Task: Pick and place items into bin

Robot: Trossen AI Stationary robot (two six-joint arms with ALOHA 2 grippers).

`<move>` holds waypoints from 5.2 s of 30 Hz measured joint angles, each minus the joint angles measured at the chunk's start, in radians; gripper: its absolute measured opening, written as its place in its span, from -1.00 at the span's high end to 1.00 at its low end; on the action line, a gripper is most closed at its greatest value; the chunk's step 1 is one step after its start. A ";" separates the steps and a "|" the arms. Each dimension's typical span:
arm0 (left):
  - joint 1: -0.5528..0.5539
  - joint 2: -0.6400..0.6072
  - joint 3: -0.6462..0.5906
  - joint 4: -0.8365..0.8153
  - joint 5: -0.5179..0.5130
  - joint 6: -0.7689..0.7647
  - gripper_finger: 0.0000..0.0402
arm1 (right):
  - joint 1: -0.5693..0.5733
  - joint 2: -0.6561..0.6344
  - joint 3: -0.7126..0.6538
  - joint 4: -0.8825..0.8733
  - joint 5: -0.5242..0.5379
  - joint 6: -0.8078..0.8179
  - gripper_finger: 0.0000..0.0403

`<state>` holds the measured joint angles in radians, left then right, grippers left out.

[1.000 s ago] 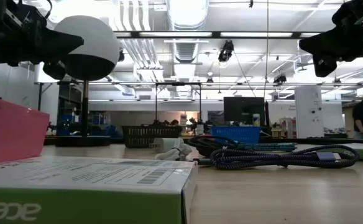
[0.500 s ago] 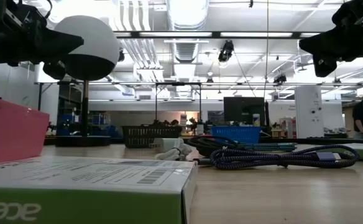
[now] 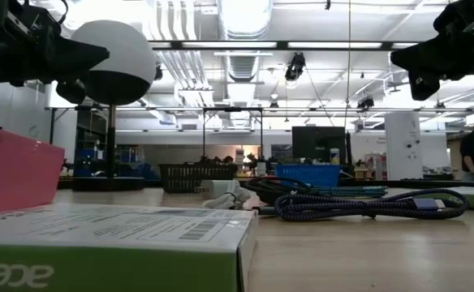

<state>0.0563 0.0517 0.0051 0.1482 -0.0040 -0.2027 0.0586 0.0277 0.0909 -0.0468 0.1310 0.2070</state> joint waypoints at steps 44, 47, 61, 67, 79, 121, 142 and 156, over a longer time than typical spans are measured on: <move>0.000 0.000 0.000 0.000 0.000 0.000 1.00 | 0.000 0.000 0.000 0.000 0.000 0.000 0.96; 0.000 0.000 0.000 0.000 0.000 0.000 1.00 | 0.000 0.000 0.000 0.000 0.000 0.000 0.96; 0.000 0.000 0.000 0.000 0.000 0.000 1.00 | 0.000 0.000 0.000 0.000 0.000 0.000 0.96; 0.000 0.000 0.000 0.000 0.000 0.000 1.00 | 0.000 0.000 0.000 0.000 0.000 0.001 0.96; 0.000 -0.001 0.000 0.000 0.000 0.000 1.00 | 0.000 0.000 0.000 0.000 0.000 0.000 0.96; 0.001 0.005 0.000 0.254 -0.030 -0.081 1.00 | 0.000 0.000 0.000 0.166 0.217 0.457 0.96; 0.001 0.064 0.010 0.414 -0.182 -0.251 0.29 | 0.000 0.112 0.000 0.300 0.306 0.403 0.45; 0.001 0.173 0.104 0.520 -0.136 -0.229 0.21 | 0.000 0.273 0.066 0.497 0.340 0.367 0.08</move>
<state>0.0570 0.2251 0.1095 0.6685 -0.1395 -0.4320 0.0586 0.3003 0.1571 0.4503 0.4709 0.5743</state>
